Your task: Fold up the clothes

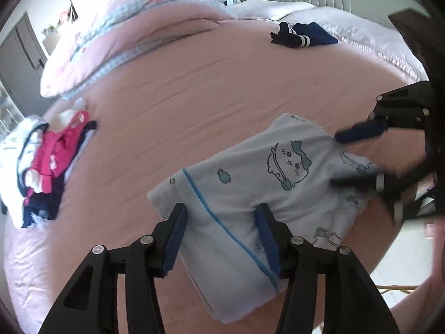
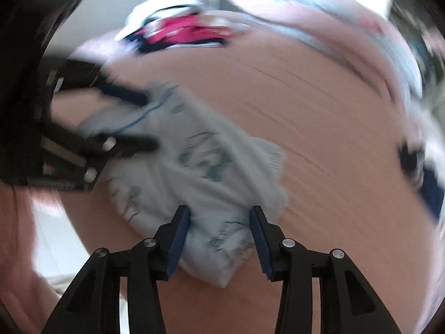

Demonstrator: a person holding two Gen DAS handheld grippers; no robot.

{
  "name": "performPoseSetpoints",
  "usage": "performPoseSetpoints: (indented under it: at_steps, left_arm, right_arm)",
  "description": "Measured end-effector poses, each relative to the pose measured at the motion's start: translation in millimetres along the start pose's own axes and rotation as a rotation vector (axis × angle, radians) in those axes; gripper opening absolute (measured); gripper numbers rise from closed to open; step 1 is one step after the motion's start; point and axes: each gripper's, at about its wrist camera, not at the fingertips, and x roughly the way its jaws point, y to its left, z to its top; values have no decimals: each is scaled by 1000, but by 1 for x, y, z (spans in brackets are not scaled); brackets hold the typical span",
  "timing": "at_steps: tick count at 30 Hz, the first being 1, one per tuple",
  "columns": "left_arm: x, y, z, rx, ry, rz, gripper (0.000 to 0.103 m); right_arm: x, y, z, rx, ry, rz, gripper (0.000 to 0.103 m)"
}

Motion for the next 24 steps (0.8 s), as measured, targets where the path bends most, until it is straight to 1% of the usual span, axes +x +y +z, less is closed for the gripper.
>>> performPoseSetpoints:
  at_steps: [2,4,5,6,7,8,10,12,13,14,15,16,18,19,20,22,23,24]
  left_arm:
    - [-4,9,-5,-50,-12,-44,49]
    - [-7,20,-4,-108,-36,-78,49]
    - [-13,24,-3,-140,-59,-101,49]
    - [-20,27,-2,-163,-84,-111,49]
    - [-26,29,-2,-183,-107,-106,49]
    - [-26,35,0,-203,-115,-92,49]
    - [-15,49,4,-242,-89,-67,49]
    - [3,57,2,-268,-26,-46,49]
    - [9,56,0,-268,-1,-40,51]
    - [16,58,0,-274,16,-47,52]
    - [18,60,0,-293,12,-60,52]
    - [21,63,1,-318,9,-73,52]
    - [28,66,-1,-351,17,-87,58]
    - [31,70,-5,-385,22,-89,69]
    - [33,73,-9,-418,27,-93,76]
    - [32,77,-15,-474,34,-123,77]
    - [31,77,-15,-475,33,-127,77]
    - [29,76,-14,-462,26,-119,76]
  right_arm:
    - [-3,-22,-6,86,11,-10,43]
    - [-11,-33,-9,109,-6,-51,43]
    - [-16,-36,-6,118,-28,-44,43]
    - [-21,-39,-2,134,-54,-14,43]
    - [-24,-39,6,153,-82,35,43]
    - [-23,-38,16,151,-94,59,43]
    - [-10,-37,33,85,-64,45,43]
    - [10,-29,47,-27,-17,16,43]
    - [23,-24,50,-81,12,17,43]
    - [34,-22,50,-106,32,16,43]
    - [45,-21,49,-114,38,9,43]
    - [53,-24,48,-95,37,5,43]
    - [60,-38,49,15,16,11,43]
    - [63,-43,49,50,8,0,43]
    - [63,-43,48,57,0,-28,43]
    - [63,-45,47,60,-12,-98,43]
    - [63,-47,45,42,-14,-157,43]
    - [63,-52,46,53,-17,-178,43]
